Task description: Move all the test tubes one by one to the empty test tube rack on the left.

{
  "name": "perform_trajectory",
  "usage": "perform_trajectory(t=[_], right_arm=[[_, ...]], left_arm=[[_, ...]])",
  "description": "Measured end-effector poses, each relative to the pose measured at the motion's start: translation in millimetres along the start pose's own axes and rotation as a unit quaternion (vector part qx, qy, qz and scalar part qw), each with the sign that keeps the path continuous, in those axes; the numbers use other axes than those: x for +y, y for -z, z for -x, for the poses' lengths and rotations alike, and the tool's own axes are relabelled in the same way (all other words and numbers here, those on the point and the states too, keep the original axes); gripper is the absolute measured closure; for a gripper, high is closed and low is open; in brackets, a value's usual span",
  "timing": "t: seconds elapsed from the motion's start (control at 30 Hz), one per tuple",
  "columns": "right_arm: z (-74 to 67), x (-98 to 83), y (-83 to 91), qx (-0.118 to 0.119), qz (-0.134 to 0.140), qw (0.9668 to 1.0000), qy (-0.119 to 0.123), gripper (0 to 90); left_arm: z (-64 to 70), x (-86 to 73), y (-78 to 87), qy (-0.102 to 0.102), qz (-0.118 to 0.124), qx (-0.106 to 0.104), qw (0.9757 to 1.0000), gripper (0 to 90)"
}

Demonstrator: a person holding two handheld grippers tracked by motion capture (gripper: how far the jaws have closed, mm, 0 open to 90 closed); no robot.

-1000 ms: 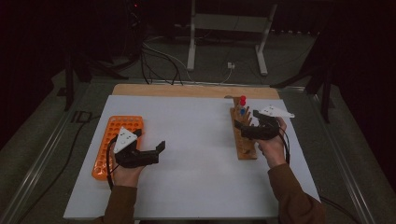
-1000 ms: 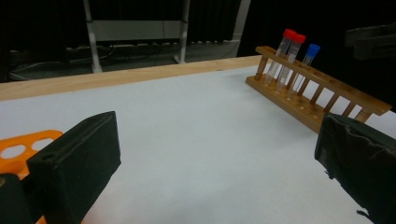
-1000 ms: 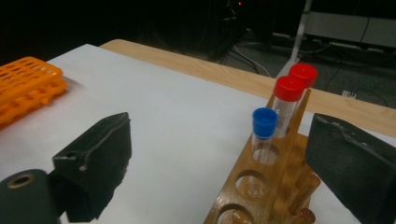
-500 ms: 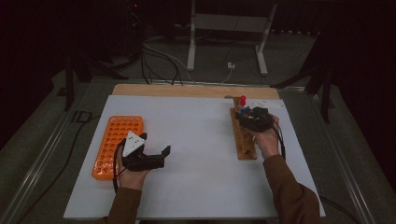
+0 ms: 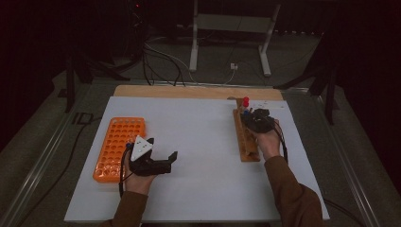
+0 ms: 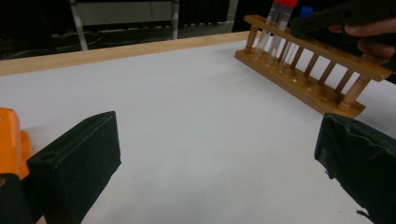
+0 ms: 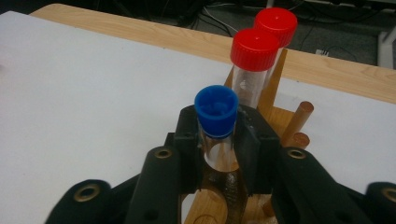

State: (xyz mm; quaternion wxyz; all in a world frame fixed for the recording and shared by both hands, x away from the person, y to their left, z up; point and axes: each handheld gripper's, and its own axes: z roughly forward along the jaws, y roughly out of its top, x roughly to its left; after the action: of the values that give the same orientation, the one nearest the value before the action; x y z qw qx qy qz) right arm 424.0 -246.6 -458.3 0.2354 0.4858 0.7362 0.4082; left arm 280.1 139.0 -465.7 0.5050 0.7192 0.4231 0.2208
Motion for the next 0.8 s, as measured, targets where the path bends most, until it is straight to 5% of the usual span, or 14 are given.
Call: perform_trajectory(t=[0.43,0.8], right_arm=[[-3.3,4.9,14.5,-0.012,0.024,0.9995,0.015,77.1],[-3.6,22.7,47.3,-0.009,0.07,0.9971,0.029,77.2]], left_arm=[[21.7,-5.9,-17.4,-0.019,-0.01,-0.003,0.9998,1.1],[39.0,-8.9,-37.6,-0.03,-0.02,0.001,0.9993,1.1]])
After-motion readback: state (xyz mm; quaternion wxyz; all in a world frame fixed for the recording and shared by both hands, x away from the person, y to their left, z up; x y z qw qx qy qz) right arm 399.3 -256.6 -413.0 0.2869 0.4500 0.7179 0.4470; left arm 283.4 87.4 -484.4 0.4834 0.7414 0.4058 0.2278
